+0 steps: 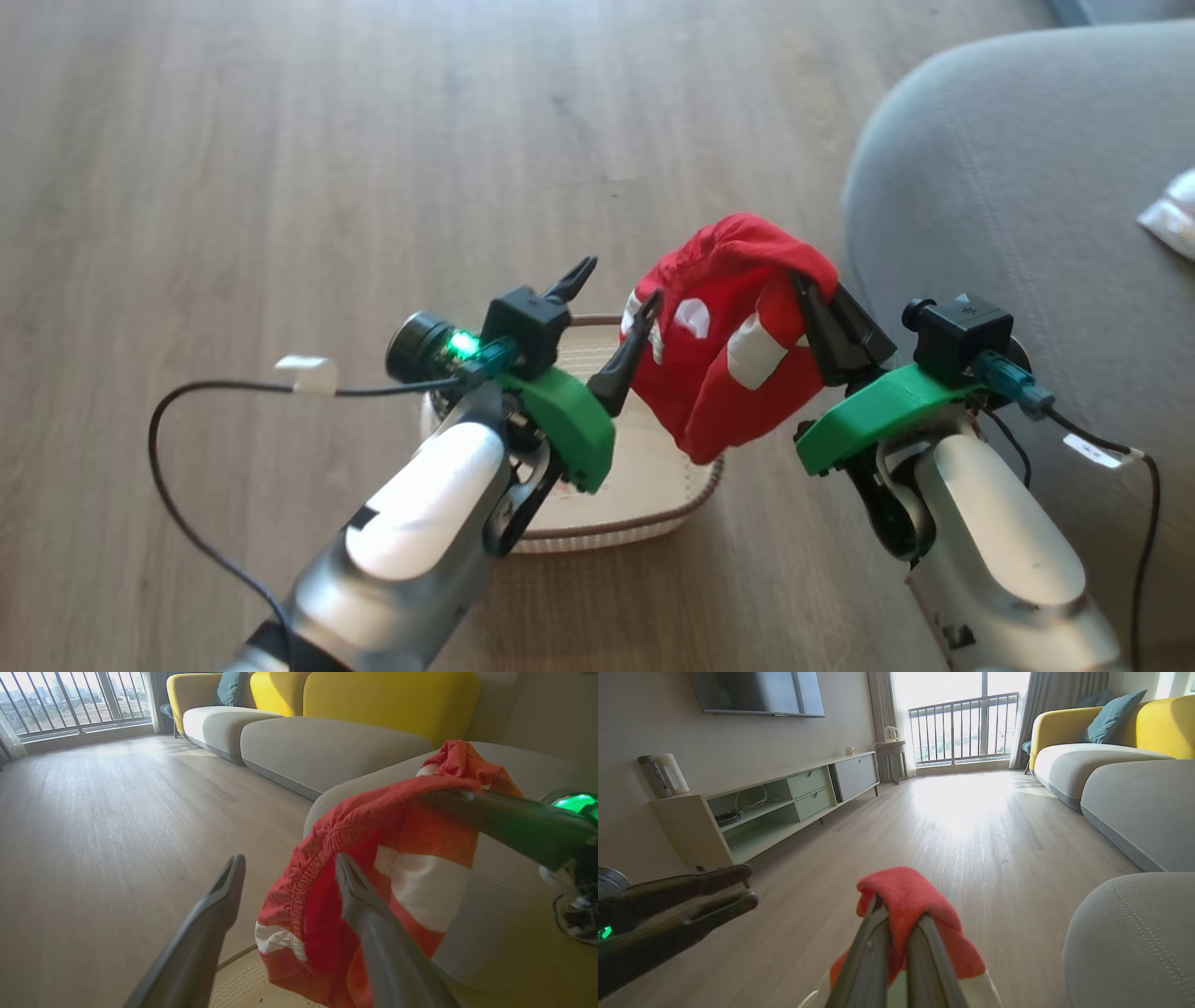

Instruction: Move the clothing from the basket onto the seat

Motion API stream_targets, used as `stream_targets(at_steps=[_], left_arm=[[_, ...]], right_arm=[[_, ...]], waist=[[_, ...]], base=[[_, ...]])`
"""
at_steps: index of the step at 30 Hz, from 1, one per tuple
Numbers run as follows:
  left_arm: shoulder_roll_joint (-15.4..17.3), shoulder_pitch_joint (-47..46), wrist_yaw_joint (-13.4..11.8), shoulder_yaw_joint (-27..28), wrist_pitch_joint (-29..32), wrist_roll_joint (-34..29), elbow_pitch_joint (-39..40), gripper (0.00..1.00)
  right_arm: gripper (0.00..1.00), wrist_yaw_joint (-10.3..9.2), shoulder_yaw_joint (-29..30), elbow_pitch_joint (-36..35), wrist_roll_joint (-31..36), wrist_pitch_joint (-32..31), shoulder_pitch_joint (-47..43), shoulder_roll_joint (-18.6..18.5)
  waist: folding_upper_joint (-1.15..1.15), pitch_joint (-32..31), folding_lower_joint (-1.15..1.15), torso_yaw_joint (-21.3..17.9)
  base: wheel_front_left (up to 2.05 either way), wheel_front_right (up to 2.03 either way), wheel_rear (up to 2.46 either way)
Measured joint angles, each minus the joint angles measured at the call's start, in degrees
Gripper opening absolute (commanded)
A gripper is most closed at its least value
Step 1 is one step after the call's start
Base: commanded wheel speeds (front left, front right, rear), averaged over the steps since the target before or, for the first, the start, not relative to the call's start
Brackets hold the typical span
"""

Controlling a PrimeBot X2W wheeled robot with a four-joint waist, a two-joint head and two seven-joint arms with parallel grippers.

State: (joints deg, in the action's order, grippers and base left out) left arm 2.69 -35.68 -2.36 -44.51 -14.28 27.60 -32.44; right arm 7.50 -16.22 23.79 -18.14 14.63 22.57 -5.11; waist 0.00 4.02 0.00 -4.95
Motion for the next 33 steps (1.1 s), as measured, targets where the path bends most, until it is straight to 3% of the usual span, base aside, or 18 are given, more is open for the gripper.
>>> stream_targets(at_steps=[12,24,28,33], left_arm=[[0.2,5.7,2.4,4.7,0.0,-3.4,0.4,1.00],[0.0,9.1,3.8,9.4,0.0,-5.7,0.5,1.00],[-0.4,8.7,5.3,8.8,0.0,-6.5,0.0,1.00],[-0.3,7.1,6.8,6.4,0.0,-5.8,-1.0,1.00]], right_arm=[[0.00,0.00,-0.4,-2.8,-0.1,0.0,-0.3,-0.2],[0.00,0.00,-1.3,-4.7,-1.3,0.0,-2.4,-0.3],[0.00,0.00,2.7,-7.6,-1.3,0.0,-5.0,-0.8],[0.00,0.00,7.3,-11.3,-1.0,0.0,-9.1,-0.7]], waist=[[0.00,-0.7,0.00,-9.1],[0.00,-2.4,0.00,-21.5],[0.00,-2.5,0.00,-24.8],[0.00,-1.1,0.00,-26.0]], base=[[0.00,0.00,0.00],[0.00,0.00,0.00],[0.00,0.00,0.00],[0.00,0.00,0.00]])
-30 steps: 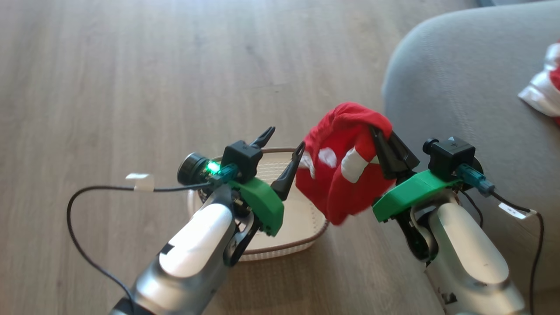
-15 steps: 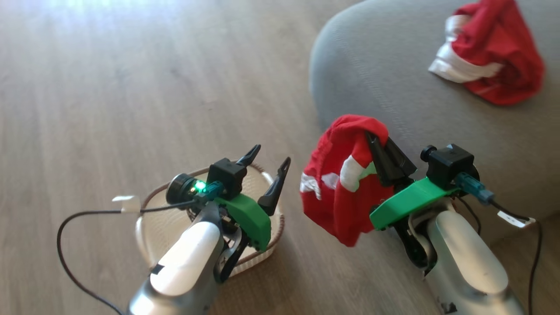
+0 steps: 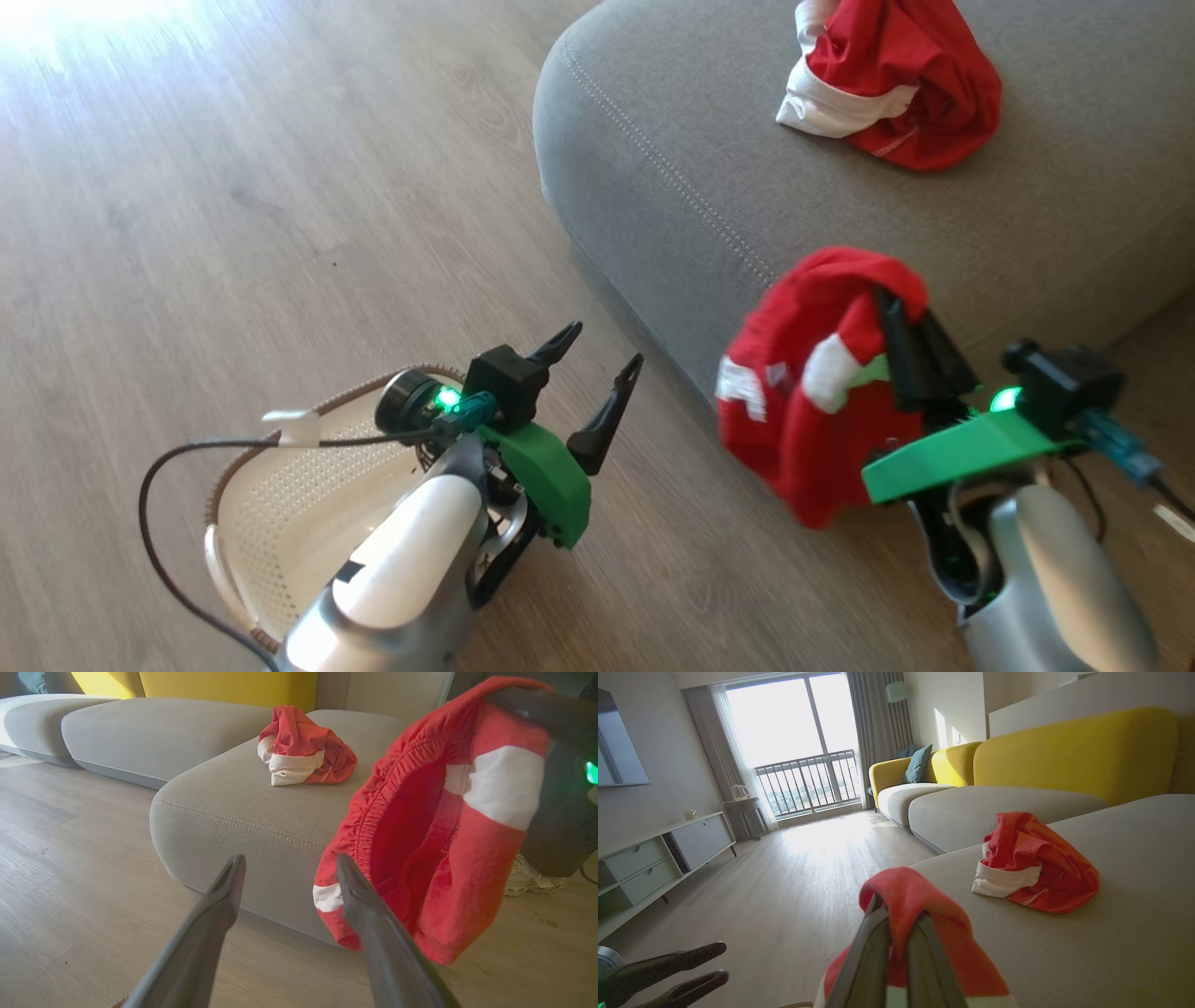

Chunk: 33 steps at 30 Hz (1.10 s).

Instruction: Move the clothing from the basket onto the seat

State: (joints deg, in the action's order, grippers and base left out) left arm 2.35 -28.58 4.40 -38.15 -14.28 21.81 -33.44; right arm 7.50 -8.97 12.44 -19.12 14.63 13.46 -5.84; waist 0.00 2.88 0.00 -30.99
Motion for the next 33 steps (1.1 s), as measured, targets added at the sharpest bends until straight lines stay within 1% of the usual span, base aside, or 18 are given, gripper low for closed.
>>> stream_targets(at_steps=[3,6,13,15,19,24,29,30,33], left_arm=[[0.0,-1.1,0.0,-1.4,0.0,1.2,-0.1,1.00],[0.0,-1.8,0.0,-2.5,0.0,1.9,-0.2,1.00],[0.0,-2.0,-0.1,-3.5,0.0,2.5,-0.5,1.00],[0.0,-2.0,-0.1,-3.5,0.0,2.5,-0.5,1.00],[0.0,-2.0,-0.5,-3.4,0.0,2.2,-1.6,1.00],[0.0,-2.0,-0.5,-2.6,0.0,0.8,-2.9,1.00],[0.1,-2.0,-0.5,-2.2,0.0,-0.4,-3.8,1.00],[0.1,-2.0,-0.5,-2.2,0.0,-0.4,-3.8,1.00],[0.1,-2.0,-0.5,-2.0,0.0,-0.8,-4.4,1.00]], right_arm=[[0.00,0.00,2.7,-2.5,0.6,0.0,-1.6,0.0],[0.00,0.00,4.1,-4.0,1.5,0.0,-3.2,0.1],[0.00,0.00,4.5,-5.3,2.5,0.0,-3.8,0.1],[0.00,0.00,4.1,-5.3,3.4,0.0,-3.5,-0.5],[0.00,0.00,1.9,-4.7,4.1,0.0,-0.4,-3.3],[0.00,0.00,1.4,-3.6,4.6,0.0,8.9,-8.0],[0.00,0.00,-0.1,-0.6,4.7,0.0,17.4,-12.2],[0.00,0.00,-0.1,-0.6,4.7,0.0,17.4,-12.2],[0.00,0.01,-1.7,2.4,4.7,0.0,22.4,-14.6]], waist=[[0.00,0.6,0.00,-0.4],[0.00,1.1,0.00,-0.6],[0.00,2.0,0.00,-1.0],[0.00,2.4,0.00,-1.0],[0.00,3.8,0.00,-1.0],[0.00,5.9,0.00,-1.1],[0.00,8.0,0.00,-1.2],[0.00,8.0,0.00,-1.2],[0.00,9.3,0.00,-1.3]], base=[[0.00,0.00,0.00],[0.00,0.00,0.00],[0.00,0.00,0.00],[0.00,0.00,0.00],[0.00,0.00,0.00],[0.00,0.00,0.00],[0.00,0.00,0.00],[0.00,0.00,0.00],[0.00,0.00,0.00]])
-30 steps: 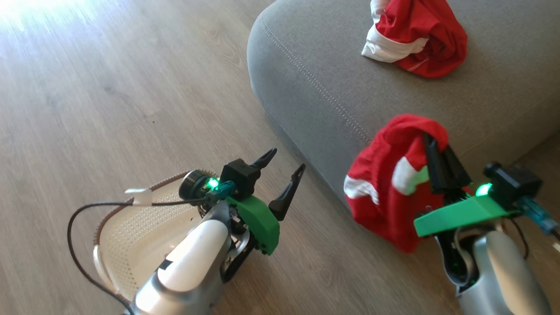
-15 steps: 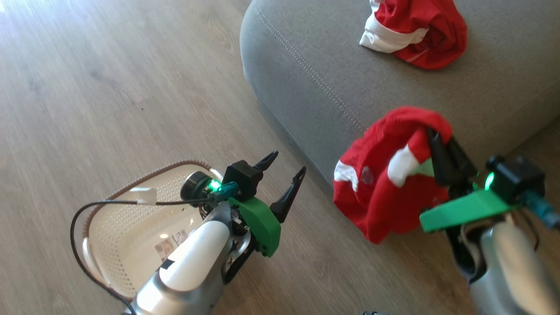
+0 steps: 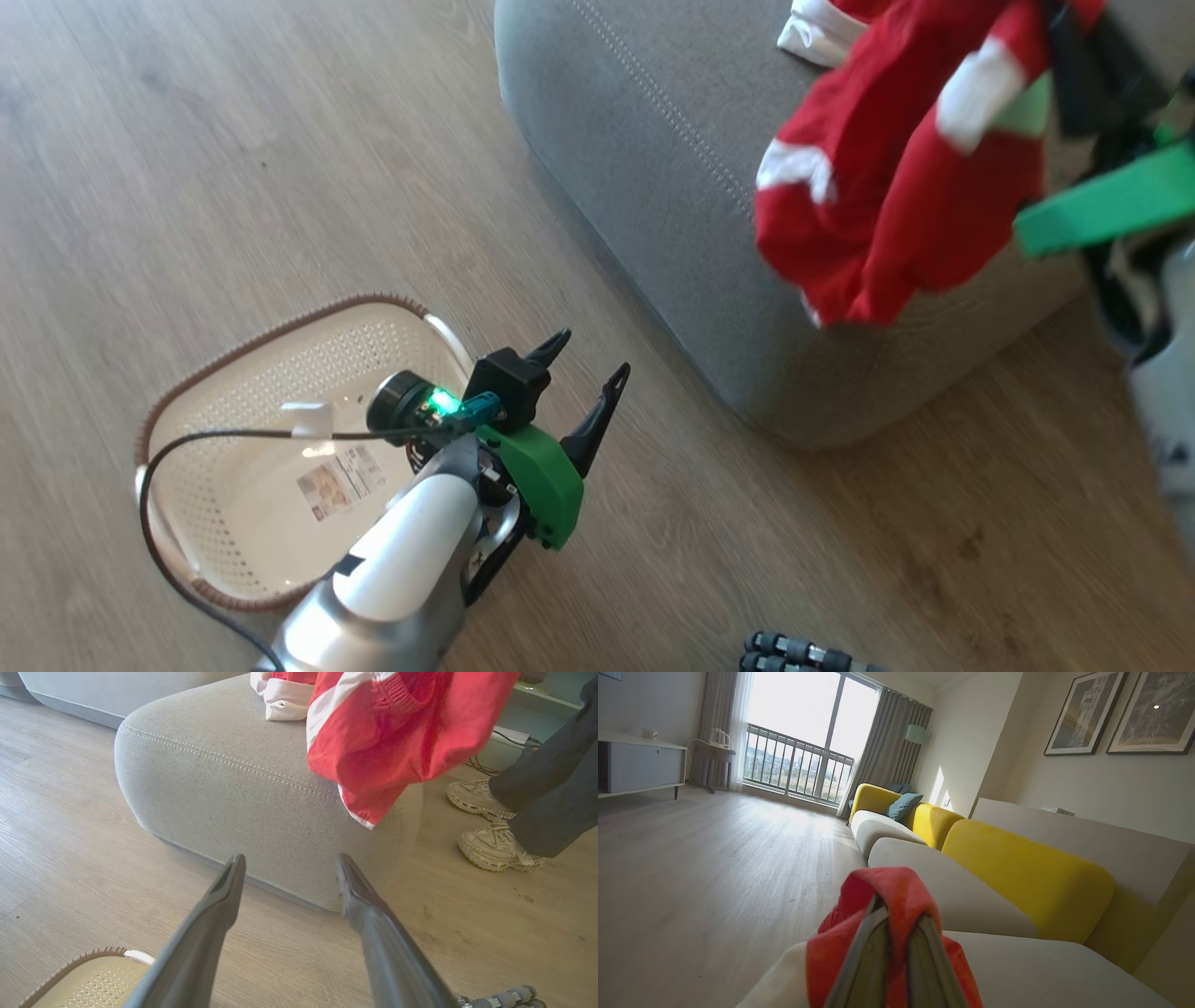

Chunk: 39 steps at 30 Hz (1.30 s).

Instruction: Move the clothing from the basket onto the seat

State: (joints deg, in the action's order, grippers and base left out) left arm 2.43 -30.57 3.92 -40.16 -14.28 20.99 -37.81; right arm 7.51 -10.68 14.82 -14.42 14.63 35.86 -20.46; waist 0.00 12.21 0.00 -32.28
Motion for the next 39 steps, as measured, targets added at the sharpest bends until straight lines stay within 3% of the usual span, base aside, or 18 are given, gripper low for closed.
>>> stream_targets(at_steps=[14,19,23,28,39], left_arm=[[1.2,-1.7,0.0,0.4,0.0,-2.2,-1.1,1.00],[2.1,-2.2,0.3,0.0,0.0,-2.3,-2.3,1.00],[2.3,-2.6,0.5,-0.7,0.0,-2.3,-2.5,1.00],[2.1,-4.4,1.0,-2.5,0.0,-2.9,-3.0,1.00],[2.5,-5.0,1.0,-3.6,0.1,-3.3,-4.0,1.00]], right_arm=[[0.00,0.00,-3.5,11.4,4.5,0.0,26.0,-10.2],[0.00,0.00,-3.7,19.8,7.1,-1.7,37.9,-13.5],[0.00,0.00,0.5,27.1,10.2,-3.9,45.3,-16.8],[0.00,0.00,9.9,34.1,13.9,-3.7,49.4,-21.0],[0.00,0.00,25.6,42.3,20.6,-1.7,45.9,-17.7]], waist=[[0.00,5.9,0.00,2.2],[0.00,8.8,-0.01,4.1],[0.00,10.7,-0.01,5.8],[0.00,12.8,-0.01,9.0],[0.00,19.2,0.00,12.7]], base=[[0.00,0.00,0.00],[0.00,0.00,0.00],[0.00,0.00,0.00],[0.00,0.00,0.00],[0.00,0.00,0.00]])
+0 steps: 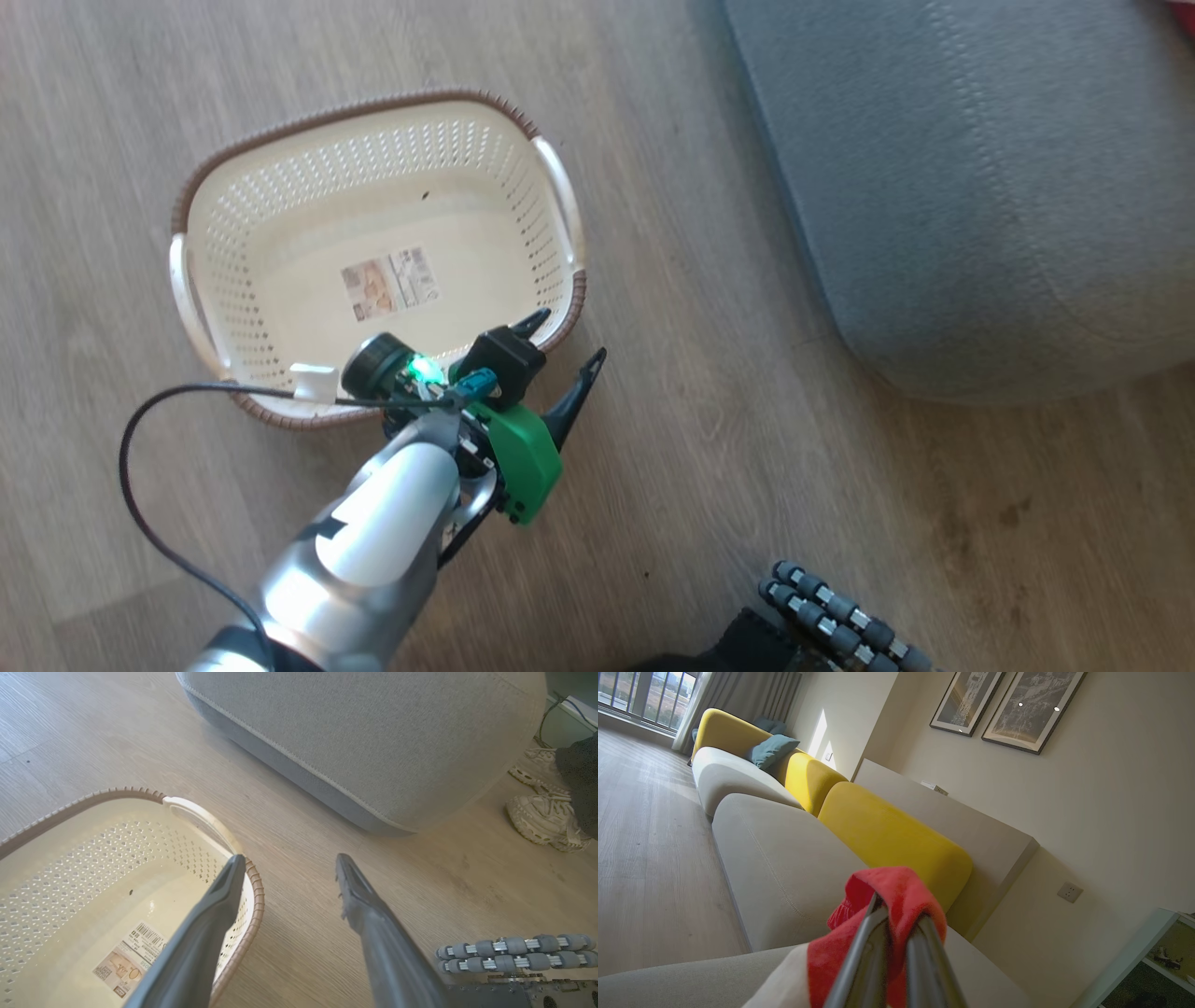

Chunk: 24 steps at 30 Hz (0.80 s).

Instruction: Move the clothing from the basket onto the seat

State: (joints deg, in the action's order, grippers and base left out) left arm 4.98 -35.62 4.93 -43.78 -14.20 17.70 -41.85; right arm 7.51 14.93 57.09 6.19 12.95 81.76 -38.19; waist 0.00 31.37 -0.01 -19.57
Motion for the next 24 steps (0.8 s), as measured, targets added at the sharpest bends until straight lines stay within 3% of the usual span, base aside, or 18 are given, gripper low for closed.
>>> stream_targets(at_steps=[10,18,19,20,24], left_arm=[[0.7,-1.1,-0.1,-1.0,0.0,-0.2,-0.2,1.00],[0.4,-1.1,0.0,-1.8,0.0,-0.1,-0.4,1.00],[0.3,-1.1,-0.1,-1.9,0.0,-0.1,-0.5,1.00],[0.2,-1.1,-0.1,-1.9,0.0,-0.1,-0.5,1.00],[0.0,-1.1,-0.1,-1.8,0.0,0.0,-0.6,1.00]], right_arm=[[0.00,0.00,10.1,3.8,2.7,1.4,-10.0,8.4],[0.02,0.00,12.1,2.7,-0.2,1.5,-18.5,10.9],[0.44,0.00,11.9,2.6,-0.3,1.5,-19.7,11.0],[0.96,0.00,12.0,2.2,-0.5,1.5,-21.0,11.4],[1.00,0.00,11.3,0.6,-2.8,1.5,-25.1,12.5]], waist=[[0.00,3.2,0.00,3.1],[-0.01,2.6,0.00,4.2],[-0.01,2.3,0.00,4.3],[-0.01,2.0,0.00,4.4],[-0.01,0.6,0.01,4.7]], base=[[0.00,0.00,0.00],[0.00,0.00,0.00],[0.00,0.00,0.00],[0.00,0.00,0.00],[0.00,0.00,0.00]])
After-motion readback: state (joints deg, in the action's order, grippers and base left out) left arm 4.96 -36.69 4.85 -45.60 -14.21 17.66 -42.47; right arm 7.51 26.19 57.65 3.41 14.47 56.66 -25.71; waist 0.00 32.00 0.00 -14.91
